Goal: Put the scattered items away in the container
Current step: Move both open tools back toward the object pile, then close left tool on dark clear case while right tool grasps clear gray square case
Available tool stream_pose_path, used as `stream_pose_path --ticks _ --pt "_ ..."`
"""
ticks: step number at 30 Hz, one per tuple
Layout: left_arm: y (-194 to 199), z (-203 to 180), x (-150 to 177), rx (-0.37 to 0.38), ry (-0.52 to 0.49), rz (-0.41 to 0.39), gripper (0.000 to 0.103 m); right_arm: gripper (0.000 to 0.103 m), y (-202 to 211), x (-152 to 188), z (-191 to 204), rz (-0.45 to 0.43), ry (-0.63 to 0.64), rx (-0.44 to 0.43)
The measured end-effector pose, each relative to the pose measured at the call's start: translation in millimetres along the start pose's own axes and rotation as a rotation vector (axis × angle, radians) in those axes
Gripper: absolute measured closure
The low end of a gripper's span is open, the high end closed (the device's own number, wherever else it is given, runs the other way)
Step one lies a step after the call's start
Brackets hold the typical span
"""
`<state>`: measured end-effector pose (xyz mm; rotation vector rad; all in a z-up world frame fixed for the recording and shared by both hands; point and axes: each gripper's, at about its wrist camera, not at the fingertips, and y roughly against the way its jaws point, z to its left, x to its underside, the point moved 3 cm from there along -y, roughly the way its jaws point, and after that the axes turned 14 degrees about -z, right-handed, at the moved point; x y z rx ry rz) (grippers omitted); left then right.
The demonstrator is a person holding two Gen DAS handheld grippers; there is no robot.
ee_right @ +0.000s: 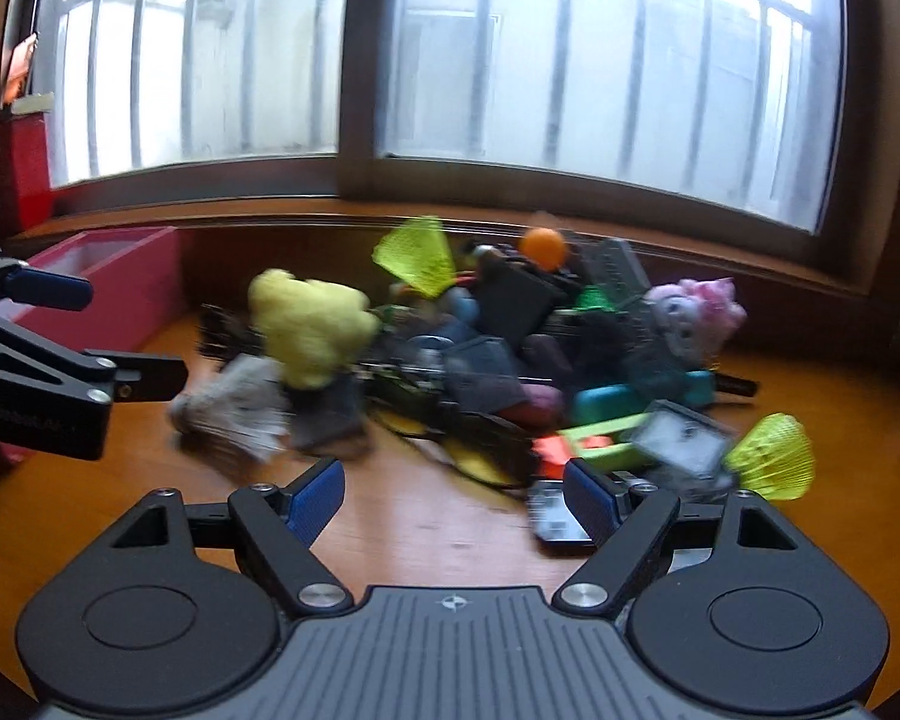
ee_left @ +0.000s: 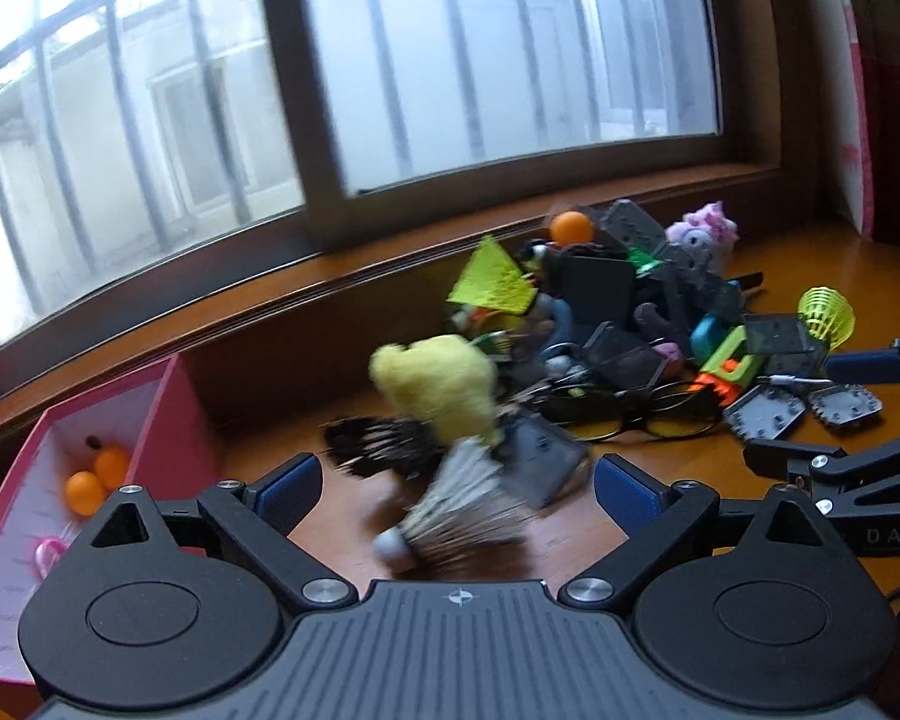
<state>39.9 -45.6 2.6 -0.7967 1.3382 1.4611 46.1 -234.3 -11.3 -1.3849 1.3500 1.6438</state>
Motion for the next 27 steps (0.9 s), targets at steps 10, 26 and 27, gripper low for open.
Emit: stream_pose_path --ticks 10,26,27 --pt "-26.0 -68.8 -15.9 -0.011 -0.037 0.019 0.003 0.021 -15.1 12.7 -89.0 -0.001 0.020 0.012" --pt "-111.9 -105.8 -25.8 -0.051 0.045 0.110 0.003 0.021 -56.3 5.5 -137.5 -0.028 0.152 -0.104" --pt "-118.4 -107.8 -23.8 -0.050 0.028 0.118 0.003 0.021 -59.2 6.3 -138.1 -0.024 0.153 -0.116"
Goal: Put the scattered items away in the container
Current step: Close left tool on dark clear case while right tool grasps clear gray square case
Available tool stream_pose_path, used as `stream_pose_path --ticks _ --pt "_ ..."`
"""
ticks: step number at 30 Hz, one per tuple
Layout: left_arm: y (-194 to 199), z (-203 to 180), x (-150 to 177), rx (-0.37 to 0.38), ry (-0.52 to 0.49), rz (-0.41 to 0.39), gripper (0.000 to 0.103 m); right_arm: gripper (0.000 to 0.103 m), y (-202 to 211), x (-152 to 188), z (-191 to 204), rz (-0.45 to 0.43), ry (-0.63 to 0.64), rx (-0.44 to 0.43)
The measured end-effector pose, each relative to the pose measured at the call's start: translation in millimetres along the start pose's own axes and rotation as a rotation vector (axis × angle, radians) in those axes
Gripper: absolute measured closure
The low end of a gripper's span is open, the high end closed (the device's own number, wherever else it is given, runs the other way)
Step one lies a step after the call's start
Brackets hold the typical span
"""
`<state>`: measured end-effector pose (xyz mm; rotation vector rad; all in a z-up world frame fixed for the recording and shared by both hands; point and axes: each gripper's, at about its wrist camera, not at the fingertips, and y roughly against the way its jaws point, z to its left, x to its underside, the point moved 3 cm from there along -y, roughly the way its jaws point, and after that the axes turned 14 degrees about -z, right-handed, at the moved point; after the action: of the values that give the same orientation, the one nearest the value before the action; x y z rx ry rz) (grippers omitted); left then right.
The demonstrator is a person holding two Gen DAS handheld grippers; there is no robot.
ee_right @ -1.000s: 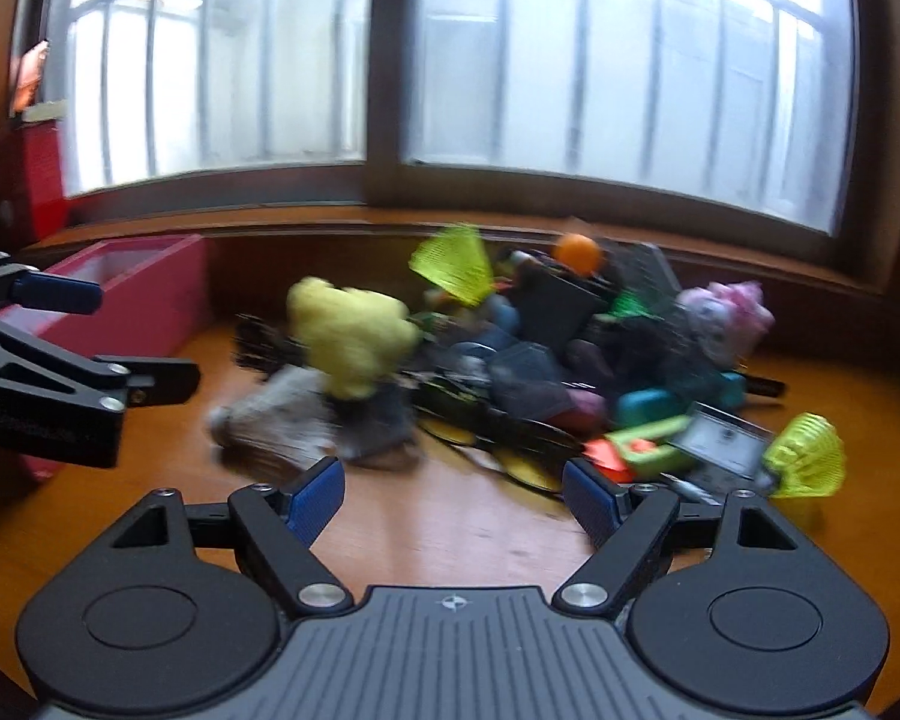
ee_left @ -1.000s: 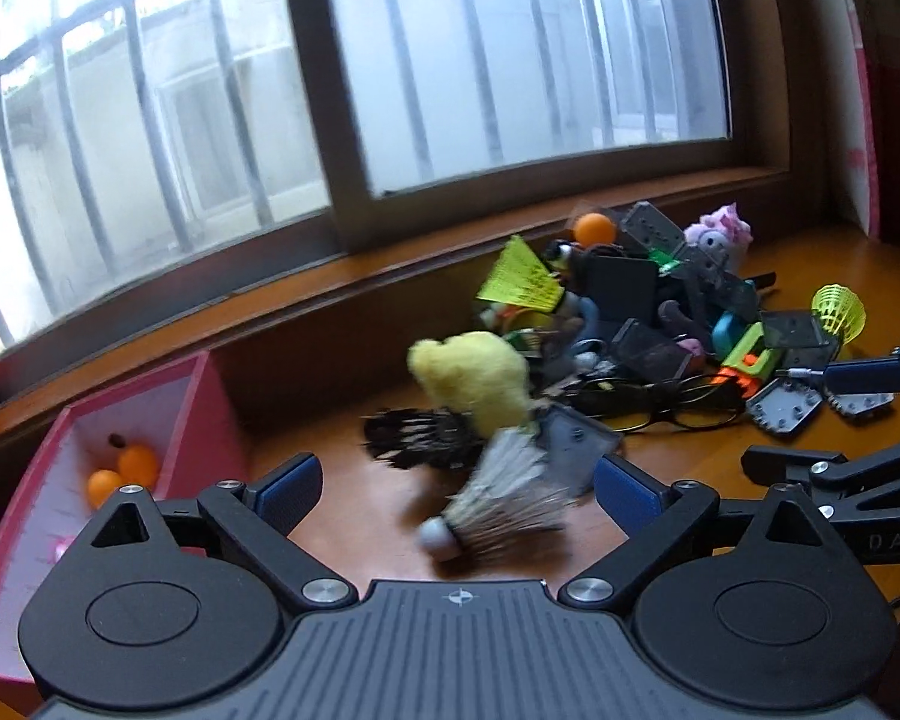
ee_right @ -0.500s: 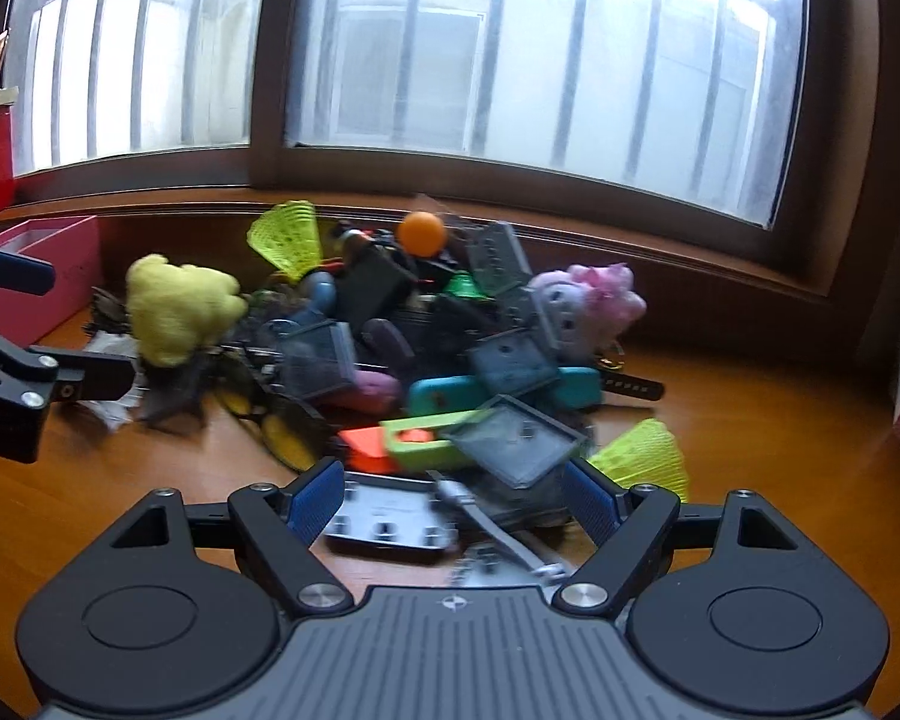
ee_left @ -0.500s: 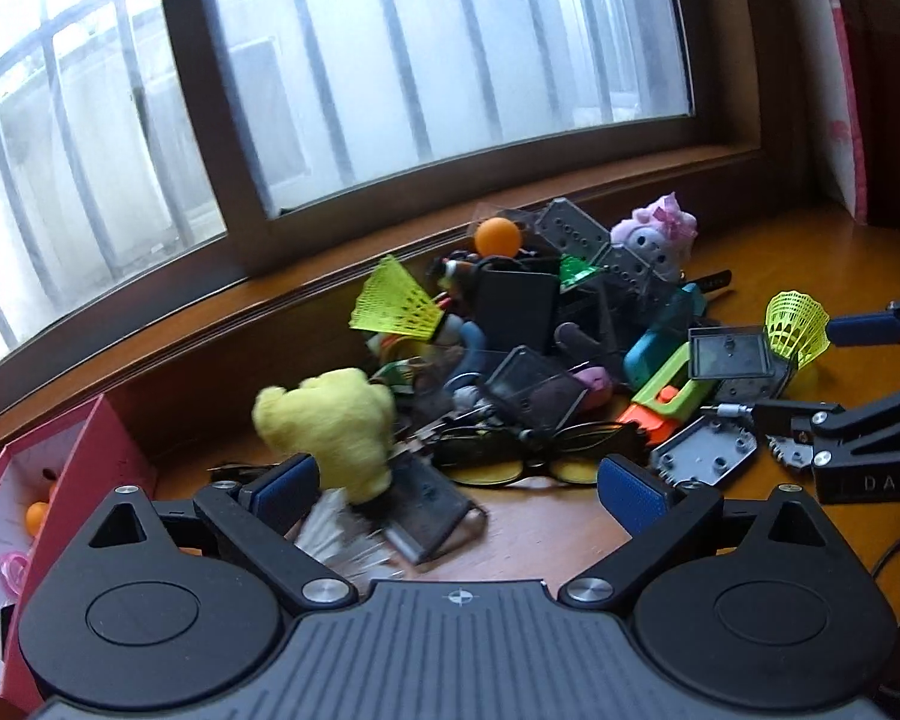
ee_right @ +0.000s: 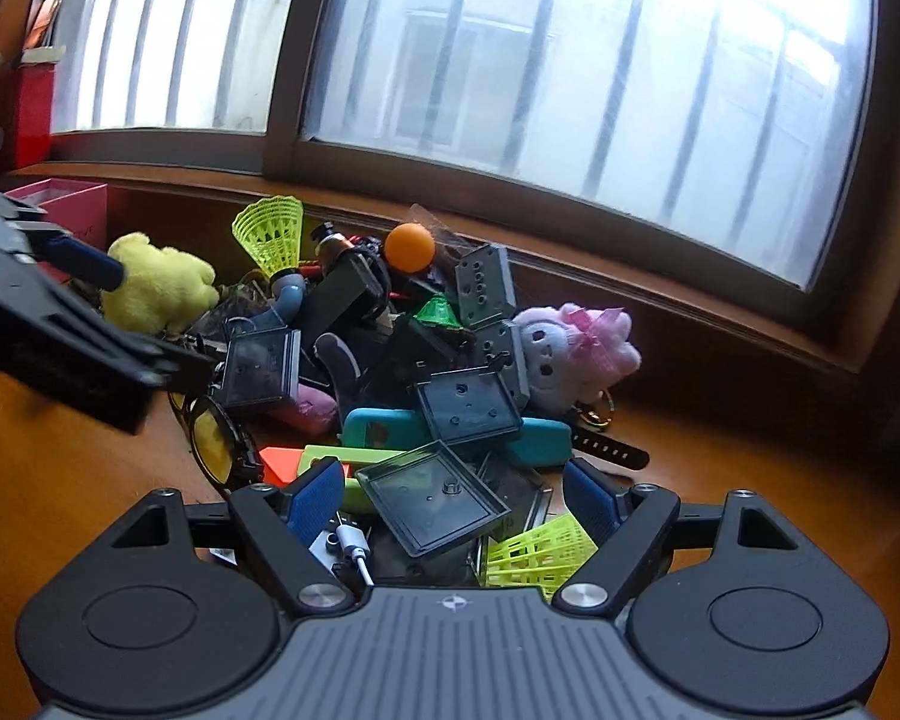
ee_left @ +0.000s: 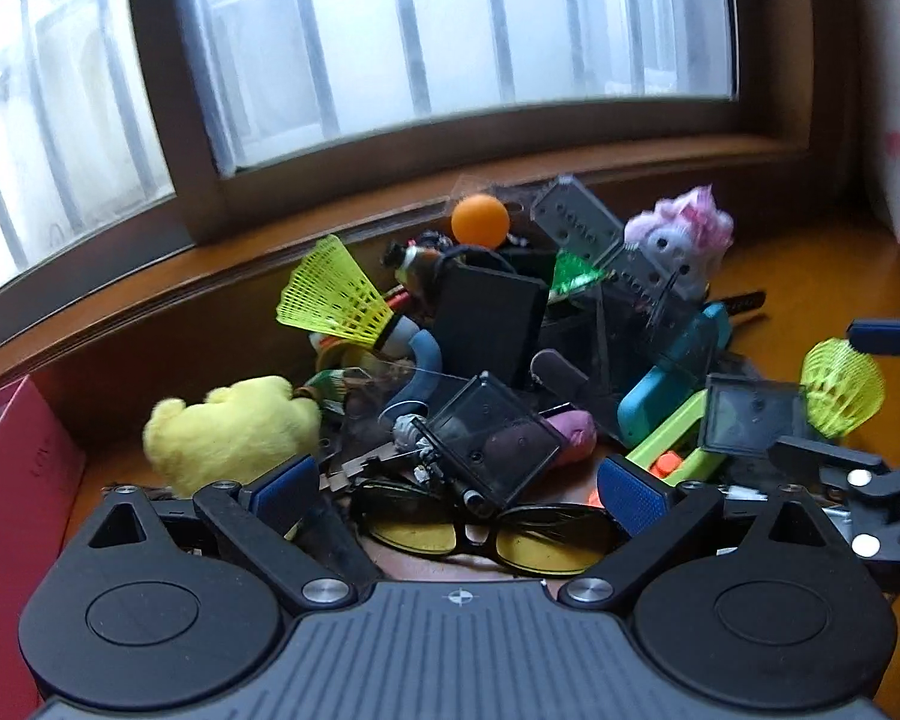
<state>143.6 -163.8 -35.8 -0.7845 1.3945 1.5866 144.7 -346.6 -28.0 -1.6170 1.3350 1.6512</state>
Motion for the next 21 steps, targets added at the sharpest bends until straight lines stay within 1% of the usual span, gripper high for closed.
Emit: stream_pose_path --ticks 1,3,6,10,12,14,17,21 --pt "-6.5 -2.2 1.3 -0.001 -0.017 0.008 0.003 0.021 -2.6 0.6 -0.9 0.002 0.000 -0.009" --pt "-18.9 -7.3 3.5 0.006 -0.107 0.026 0.005 0.021 -7.5 0.9 -2.8 0.007 -0.004 -0.023" --pt "-32.4 -8.3 0.8 0.049 -0.216 0.036 0.008 0.021 -14.1 0.0 -5.6 0.014 -0.020 -0.043" --pt "-46.6 -8.4 -9.1 0.145 -0.285 0.049 0.021 0.021 -22.9 -1.7 -8.0 0.021 -0.043 -0.067" --pt "-52.8 -11.5 -10.2 0.208 -0.309 0.060 0.025 0.021 -27.1 -1.1 -7.9 0.027 -0.040 -0.074" --pt "-57.8 -15.4 -9.5 0.262 -0.333 0.070 0.026 0.021 -31.1 0.3 -7.4 0.039 -0.036 -0.082" --pt "-64.5 -22.5 -0.2 0.314 -0.390 0.100 0.026 0.021 -35.9 2.6 -5.8 0.067 -0.031 -0.093" --pt "-65.4 -23.9 5.0 0.329 -0.414 0.095 0.024 0.021 -40.0 4.1 -2.9 0.090 -0.029 -0.107"
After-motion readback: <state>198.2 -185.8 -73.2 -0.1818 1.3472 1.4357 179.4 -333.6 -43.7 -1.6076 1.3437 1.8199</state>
